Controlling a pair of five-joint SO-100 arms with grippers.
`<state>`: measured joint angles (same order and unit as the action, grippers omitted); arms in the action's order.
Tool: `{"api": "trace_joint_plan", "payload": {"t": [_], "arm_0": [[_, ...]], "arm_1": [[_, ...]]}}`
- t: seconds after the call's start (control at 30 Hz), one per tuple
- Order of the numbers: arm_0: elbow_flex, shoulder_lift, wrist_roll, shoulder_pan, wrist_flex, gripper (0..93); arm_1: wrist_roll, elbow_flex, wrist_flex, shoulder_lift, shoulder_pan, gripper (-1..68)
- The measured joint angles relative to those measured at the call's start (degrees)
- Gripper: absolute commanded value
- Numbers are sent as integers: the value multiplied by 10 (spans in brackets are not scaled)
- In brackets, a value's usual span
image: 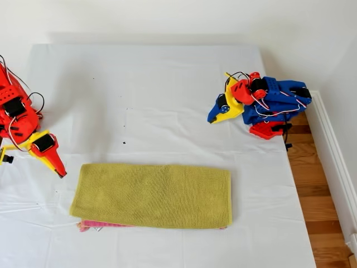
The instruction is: Fold the towel.
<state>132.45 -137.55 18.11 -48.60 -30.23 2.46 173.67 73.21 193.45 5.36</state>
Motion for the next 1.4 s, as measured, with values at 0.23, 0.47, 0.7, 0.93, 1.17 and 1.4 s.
{"api": "trace_joint_plan", "payload": {"t": [0.23, 0.47, 0.7, 0.93, 1.17, 1.4], "arm_0": [[-158, 90, -2, -47, -133, 14], [-377, 243, 18, -51, -339, 14], [-519, 338, 7, -52, -443, 81], [-618, 415, 14, -52, -497, 401], [-633, 426, 29, -61, -485, 559], [-631, 426, 62, -81, -484, 643]], "arm_1": [[0, 0, 0, 0, 0, 1], [0, 0, 0, 0, 0, 1], [0, 0, 0, 0, 0, 1], [0, 0, 0, 0, 0, 1], [0, 0, 0, 0, 0, 1], [0, 0, 0, 0, 0, 1]]}}
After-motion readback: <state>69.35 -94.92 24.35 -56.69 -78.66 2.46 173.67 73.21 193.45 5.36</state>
